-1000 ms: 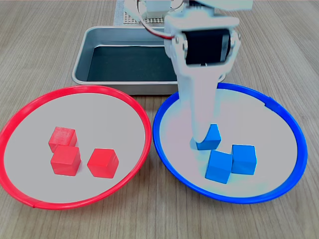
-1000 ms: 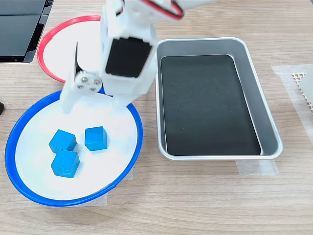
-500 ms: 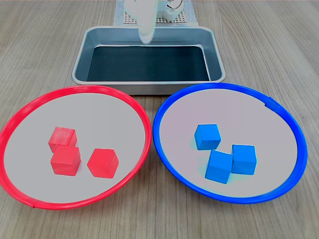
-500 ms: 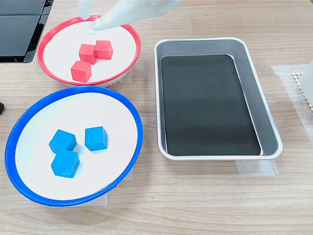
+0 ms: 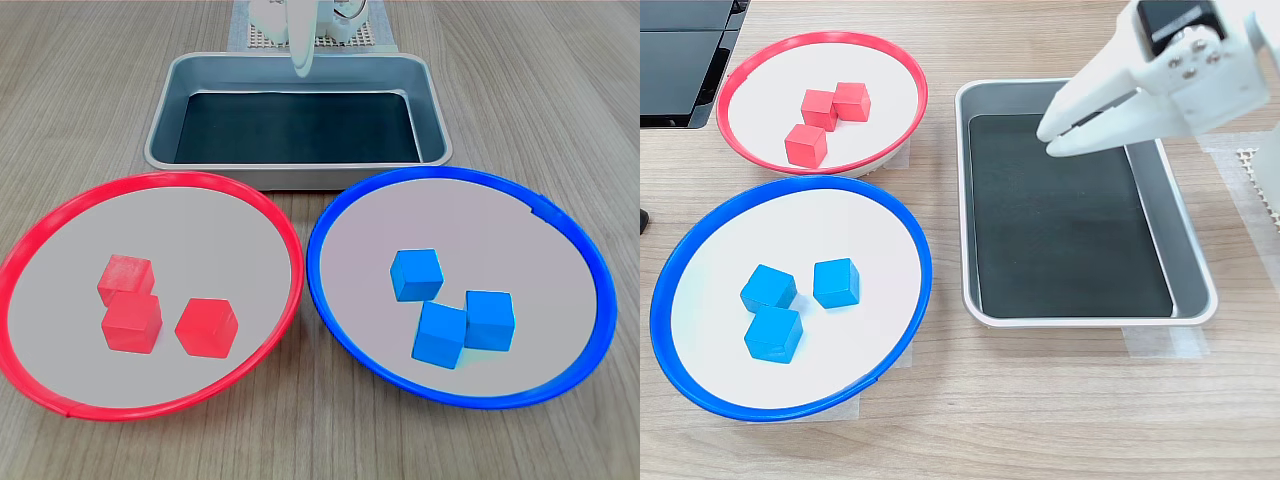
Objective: Relocate any blue block in the red dish to the blue dish, correcting any misplacements.
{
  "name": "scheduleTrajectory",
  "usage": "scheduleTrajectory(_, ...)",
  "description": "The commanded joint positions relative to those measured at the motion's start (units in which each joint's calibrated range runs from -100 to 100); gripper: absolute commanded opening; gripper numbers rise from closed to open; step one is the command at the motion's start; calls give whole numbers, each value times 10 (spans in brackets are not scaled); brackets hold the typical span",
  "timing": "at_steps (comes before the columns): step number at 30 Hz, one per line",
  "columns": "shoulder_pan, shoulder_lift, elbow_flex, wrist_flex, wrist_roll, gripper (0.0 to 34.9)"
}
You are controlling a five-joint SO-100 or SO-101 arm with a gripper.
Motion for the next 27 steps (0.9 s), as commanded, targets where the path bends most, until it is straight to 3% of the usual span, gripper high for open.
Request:
scheduleTrajectory(1,-5,-69,39,30,-4,3)
scheduleTrajectory(27,-2,-144,83,71,-10,3)
